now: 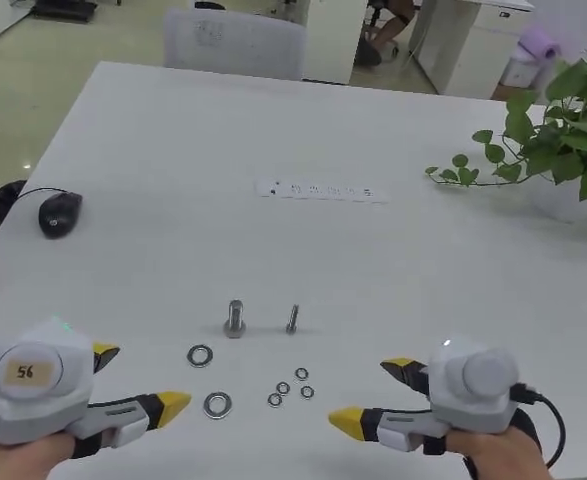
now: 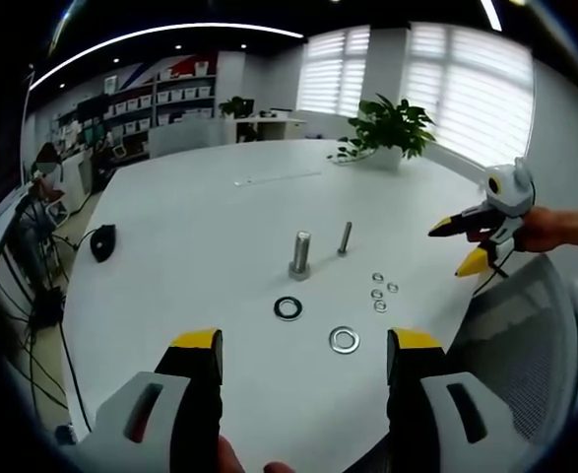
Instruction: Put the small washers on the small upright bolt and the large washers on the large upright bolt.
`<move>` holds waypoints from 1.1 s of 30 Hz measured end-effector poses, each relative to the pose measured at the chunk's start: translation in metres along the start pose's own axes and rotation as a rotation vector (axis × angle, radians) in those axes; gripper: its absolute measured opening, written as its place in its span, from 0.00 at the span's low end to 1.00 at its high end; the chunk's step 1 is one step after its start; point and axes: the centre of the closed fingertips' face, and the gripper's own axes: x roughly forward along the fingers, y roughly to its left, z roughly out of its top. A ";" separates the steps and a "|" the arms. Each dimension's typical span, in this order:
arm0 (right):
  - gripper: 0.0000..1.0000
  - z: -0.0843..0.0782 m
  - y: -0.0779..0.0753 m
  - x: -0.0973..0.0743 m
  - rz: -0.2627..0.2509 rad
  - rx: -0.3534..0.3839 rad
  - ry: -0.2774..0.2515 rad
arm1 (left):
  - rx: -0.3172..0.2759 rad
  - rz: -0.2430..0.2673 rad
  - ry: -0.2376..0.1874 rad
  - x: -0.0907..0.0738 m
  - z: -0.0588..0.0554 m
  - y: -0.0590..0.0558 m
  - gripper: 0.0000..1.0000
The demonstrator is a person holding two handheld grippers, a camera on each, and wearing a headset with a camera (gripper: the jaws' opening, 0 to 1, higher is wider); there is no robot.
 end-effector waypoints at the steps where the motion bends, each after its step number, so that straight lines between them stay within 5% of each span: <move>1: 0.74 0.000 0.000 0.000 0.001 -0.002 0.000 | -0.001 0.002 -0.001 0.000 0.000 0.000 0.67; 16: 0.60 -0.003 -0.005 0.005 -0.004 0.003 0.023 | -0.006 0.017 0.002 -0.006 -0.002 0.006 0.67; 25: 0.50 0.000 -0.012 0.019 -0.021 -0.070 0.048 | 0.002 0.015 0.011 -0.006 -0.004 0.013 0.67; 33: 0.41 0.004 -0.014 0.038 0.032 -0.175 0.151 | -0.012 0.021 0.007 -0.006 -0.002 0.013 0.65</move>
